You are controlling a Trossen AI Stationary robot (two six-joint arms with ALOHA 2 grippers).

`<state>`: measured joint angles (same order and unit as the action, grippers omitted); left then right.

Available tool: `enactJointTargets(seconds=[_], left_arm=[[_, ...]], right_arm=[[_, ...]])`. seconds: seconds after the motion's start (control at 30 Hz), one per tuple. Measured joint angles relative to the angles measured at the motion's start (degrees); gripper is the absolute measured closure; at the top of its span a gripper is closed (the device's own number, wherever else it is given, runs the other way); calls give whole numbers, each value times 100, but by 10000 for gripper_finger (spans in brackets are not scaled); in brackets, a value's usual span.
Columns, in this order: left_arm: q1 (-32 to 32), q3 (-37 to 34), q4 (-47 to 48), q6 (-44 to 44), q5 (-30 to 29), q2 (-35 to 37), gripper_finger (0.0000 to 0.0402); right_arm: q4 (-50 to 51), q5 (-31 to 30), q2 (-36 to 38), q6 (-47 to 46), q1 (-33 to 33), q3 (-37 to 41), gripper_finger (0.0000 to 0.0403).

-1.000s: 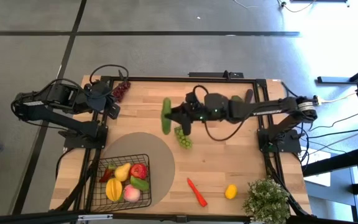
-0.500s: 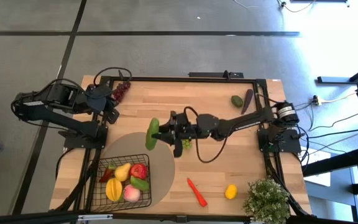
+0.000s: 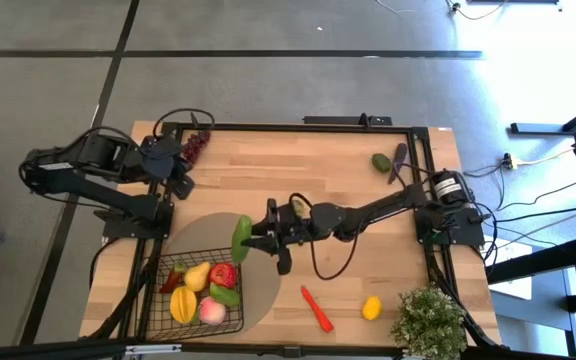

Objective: Build produce basket
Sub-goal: Put the green cucumber into the wire basket

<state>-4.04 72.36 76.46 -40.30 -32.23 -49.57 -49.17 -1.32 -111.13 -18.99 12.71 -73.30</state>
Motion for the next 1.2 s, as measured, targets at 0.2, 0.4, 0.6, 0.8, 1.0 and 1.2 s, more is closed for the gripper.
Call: enactJointTargets(seconds=[0.2,0.4,0.6,0.8,1.0,1.2], left_arm=[[1,0,-25,-4,1,-159,318],[1,0,-26,-10,1,-347,318],[-3,0,-27,-6,37,-524,318],[-3,0,-28,22,215,-552,318],[1,0,-27,27,286,-556,318],[1,0,-26,41,297,-556,318]], right_arm=[[-109,184,-246,1,-22,0,314],[-267,400,-433,-1,-110,0,314],[-409,496,-688,42,-103,-153,314],[-284,1261,-1407,109,-105,-1143,314],[523,1618,-1852,-12,-103,-1933,314],[988,1775,-1854,5,-109,-2048,314]])
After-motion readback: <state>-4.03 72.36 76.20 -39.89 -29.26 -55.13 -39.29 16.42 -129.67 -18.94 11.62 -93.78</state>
